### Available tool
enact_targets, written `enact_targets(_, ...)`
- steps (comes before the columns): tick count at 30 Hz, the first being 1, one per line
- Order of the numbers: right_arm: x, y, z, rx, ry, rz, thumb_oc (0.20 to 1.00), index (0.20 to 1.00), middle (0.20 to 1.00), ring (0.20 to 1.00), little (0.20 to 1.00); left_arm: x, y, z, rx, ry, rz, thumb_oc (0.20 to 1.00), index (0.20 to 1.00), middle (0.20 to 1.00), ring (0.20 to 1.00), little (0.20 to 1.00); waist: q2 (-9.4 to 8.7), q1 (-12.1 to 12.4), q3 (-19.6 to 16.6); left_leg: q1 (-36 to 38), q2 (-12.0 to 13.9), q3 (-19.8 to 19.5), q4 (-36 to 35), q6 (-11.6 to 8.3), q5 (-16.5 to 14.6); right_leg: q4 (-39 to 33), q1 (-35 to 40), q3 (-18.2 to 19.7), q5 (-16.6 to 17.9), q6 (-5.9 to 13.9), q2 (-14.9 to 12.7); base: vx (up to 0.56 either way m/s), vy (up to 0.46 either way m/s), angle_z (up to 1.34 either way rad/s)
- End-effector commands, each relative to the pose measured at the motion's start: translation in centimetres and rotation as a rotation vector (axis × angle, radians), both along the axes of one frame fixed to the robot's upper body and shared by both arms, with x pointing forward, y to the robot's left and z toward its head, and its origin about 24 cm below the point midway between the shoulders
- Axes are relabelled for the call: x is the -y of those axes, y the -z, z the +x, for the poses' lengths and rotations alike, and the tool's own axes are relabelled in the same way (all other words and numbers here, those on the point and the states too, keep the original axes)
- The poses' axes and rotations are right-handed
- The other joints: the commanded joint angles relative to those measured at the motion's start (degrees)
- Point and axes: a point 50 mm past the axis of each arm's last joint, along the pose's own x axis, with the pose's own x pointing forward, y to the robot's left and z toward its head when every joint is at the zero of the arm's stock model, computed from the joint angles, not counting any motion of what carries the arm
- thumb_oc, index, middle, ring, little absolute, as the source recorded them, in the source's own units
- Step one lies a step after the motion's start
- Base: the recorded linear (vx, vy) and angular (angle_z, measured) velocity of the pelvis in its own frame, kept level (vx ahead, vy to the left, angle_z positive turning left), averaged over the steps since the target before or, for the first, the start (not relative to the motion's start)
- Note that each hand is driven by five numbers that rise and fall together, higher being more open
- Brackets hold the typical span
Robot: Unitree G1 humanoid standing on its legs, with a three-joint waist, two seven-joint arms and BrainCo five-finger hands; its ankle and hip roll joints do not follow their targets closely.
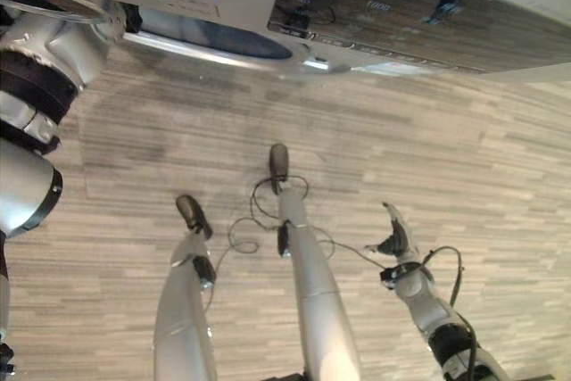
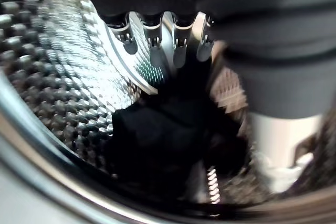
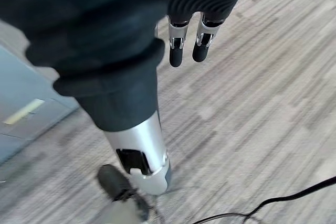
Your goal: Grab the laundry basket,head to the washer,open it,put in the laundry and shut it.
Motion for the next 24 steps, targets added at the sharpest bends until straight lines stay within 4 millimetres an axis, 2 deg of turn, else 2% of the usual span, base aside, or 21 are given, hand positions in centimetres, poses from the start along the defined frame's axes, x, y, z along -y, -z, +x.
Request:
enact_targets(1,3.4,3.4,-5.2,-0.174,0.13,-0.044,1.0,1.0,1.0,1.0,1.0,-1.4,6.3,-1.1,-0.17,0.094,-0.056,1.0,1.0,1.0,1.0,1.0,3.88,0.2,-3.2,5.6,3.9,-3.9,-4.8,-0.42,3.4,3.8,5.1,1.7,-11.0,6.88,-2.0,0.0,-0.025,0.07)
enact_targets(4,3.4,4.6,-6.2,-0.247,0.14,-0.073,1.0,1.0,1.0,1.0,1.0,-0.3,17.6,-2.6,-0.463,0.104,-0.158,1.0,1.0,1.0,1.0,1.0,3.5,2.1,-2.9,11.2,4.1,-4.1,-4.1,-0.3,2.6,5.8,10.7,1.4,-13.4,5.72,-1.9,0.02,-0.004,0.21)
enact_targets(5,3.7,5.0,-6.5,-0.286,0.145,-0.097,1.0,1.0,1.0,1.0,1.0,-0.4,22.8,-4.6,-0.604,0.086,-0.221,1.0,1.0,1.0,1.0,1.0,3.91,3.6,-2.6,14.6,3.9,-4.3,-4.0,0.02,2.1,7.3,13.6,1.0,-14.7,5.22,-2.2,0.07,0.059,0.35)
enact_targets(6,3.8,5.4,-6.8,-0.314,0.153,-0.108,1.0,1.0,1.0,1.0,1.0,0.0,25.3,-5.7,-0.679,0.08,-0.261,1.0,1.0,1.0,1.0,1.0,4.14,4.2,-2.5,16.8,3.7,-4.3,-4.2,0.17,1.9,8.0,15.7,1.0,-15.3,5.08,-2.3,0.07,0.057,0.28)
enact_targets(7,3.9,5.4,-6.9,-0.316,0.153,-0.11,1.0,1.0,1.0,1.0,1.0,0.0,25.4,-5.8,-0.681,0.08,-0.263,1.0,1.0,1.0,1.0,1.0,4.17,4.1,-2.3,17.3,3.7,-4.2,-4.3,0.17,1.9,7.9,16.1,1.0,-15.4,5.09,-2.2,0.05,0.056,0.21)
enact_targets(8,4.0,5.7,-6.9,-0.338,0.16,-0.115,1.0,1.0,1.0,1.0,1.0,0.3,27.8,-6.9,-0.751,0.064,-0.296,1.0,1.0,1.0,1.0,1.0,4.56,4.7,-2.4,19.4,3.5,-4.2,-4.7,0.28,1.6,8.0,18.5,0.8,-15.7,5.01,-2.5,0.1,0.089,0.15)
enact_targets(9,4.2,6.2,-7.4,-0.376,0.17,-0.124,1.0,1.0,1.0,1.0,1.0,0.8,31.3,-9.1,-0.862,0.048,-0.361,1.0,1.0,1.0,1.0,1.0,5.33,5.9,-2.9,23.0,3.2,-4.3,-5.5,0.53,1.5,8.0,22.2,0.5,-16.5,4.95,-2.9,0.1,0.089,0.13)
enact_targets(10,4.3,6.3,-7.5,-0.377,0.169,-0.126,1.0,1.0,1.0,1.0,1.0,0.9,31.3,-9.2,-0.864,0.048,-0.363,1.0,1.0,1.0,1.0,1.0,5.38,5.9,-2.6,23.7,3.2,-4.2,-5.8,0.52,1.5,7.9,22.8,0.4,-16.6,4.97,-2.9,0.1,0.098,0.14)
enact_targets(11,4.3,6.6,-7.7,-0.401,0.172,-0.131,1.0,1.0,1.0,1.0,1.0,1.1,32.9,-10.3,-0.92,0.035,-0.403,1.0,1.0,1.0,1.0,1.0,5.83,6.5,-3.0,25.5,3.1,-4.3,-6.4,0.56,1.5,7.6,24.9,0.3,-16.6,5.02,-3.2,0.07,0.052,0.17)
enact_targets(14,4.5,7.5,-8.9,-0.467,0.181,-0.132,1.0,1.0,1.0,1.0,1.0,1.2,35.3,-12.3,-1.002,-0.003,-0.498,1.0,1.0,1.0,1.0,1.0,6.71,7.4,-4.4,29.2,2.6,-4.0,-8.3,0.97,3.2,5.8,29.7,-1.0,-15.3,4.81,-3.9,0.04,0.089,0.21)
enact_targets(16,4.6,8.2,-9.7,-0.51,0.198,-0.117,1.0,1.0,1.0,1.0,1.0,0.5,37.8,-14.7,-1.074,-0.086,-0.532,1.0,1.0,1.0,1.0,1.0,7.42,8.3,-6.6,33.6,2.0,-4.4,-10.9,1.07,3.6,3.3,34.8,-1.9,-15.4,5.3,-4.3,0.17,0.084,0.15)
enact_targets(17,4.6,8.2,-9.7,-0.511,0.199,-0.117,1.0,1.0,1.0,1.0,1.0,0.5,37.9,-14.7,-1.075,-0.085,-0.532,1.0,1.0,1.0,1.0,1.0,7.45,8.3,-6.5,33.9,2.0,-4.4,-11.1,1.07,3.6,3.2,35.1,-2.0,-15.3,5.31,-4.3,0.15,0.073,0.12)
enact_targets(18,4.5,8.6,-10.4,-0.536,0.214,-0.095,1.0,1.0,1.0,1.0,1.0,0.0,39.8,-16.4,-1.129,-0.174,-0.552,1.0,1.0,1.0,1.0,1.0,7.67,8.7,-8.3,36.2,1.5,-4.5,-12.5,1.12,3.8,1.4,38.1,-2.4,-15.1,5.7,-4.6,0.14,0.063,0.11)
enact_targets(20,4.4,9.2,-11.4,-0.578,0.225,-0.078,1.0,1.0,1.0,1.0,1.0,-1.2,41.6,-18.2,-1.174,-0.299,-0.572,1.0,1.0,1.0,1.0,1.0,7.85,9.1,-10.2,38.6,0.9,-4.7,-14.4,1.14,4.3,-0.9,41.2,-2.9,-14.7,6.15,-4.7,0.16,0.065,0.09)
enact_targets(21,4.4,9.2,-11.4,-0.577,0.225,-0.078,1.0,1.0,1.0,1.0,1.0,-1.2,41.6,-18.2,-1.173,-0.298,-0.572,1.0,1.0,1.0,1.0,1.0,7.89,9.1,-10.3,38.5,0.8,-4.7,-14.6,1.19,4.6,-1.3,41.2,-3.0,-14.3,6.14,-4.7,0.1,0.034,0.08)
enact_targets(23,4.1,9.8,-12.4,-0.614,0.223,-0.057,1.0,1.0,1.0,1.0,1.0,-2.4,42.9,-20.2,-1.197,-0.411,-0.615,1.0,1.0,1.0,1.0,1.0,7.78,9.7,-13.0,41.2,0.0,-4.9,-16.9,1.19,5.2,-4.6,44.9,-3.5,-13.6,6.76,-4.9,0.13,0.032,0.1)
enact_targets(24,4.1,9.9,-12.5,-0.615,0.223,-0.057,1.0,1.0,1.0,1.0,1.0,-2.4,42.9,-20.2,-1.198,-0.412,-0.615,1.0,1.0,1.0,1.0,1.0,7.79,9.7,-13.1,41.4,0.0,-4.9,-17.2,1.2,5.3,-4.9,45.2,-3.6,-13.4,6.79,-4.9,0.17,0.032,0.12)
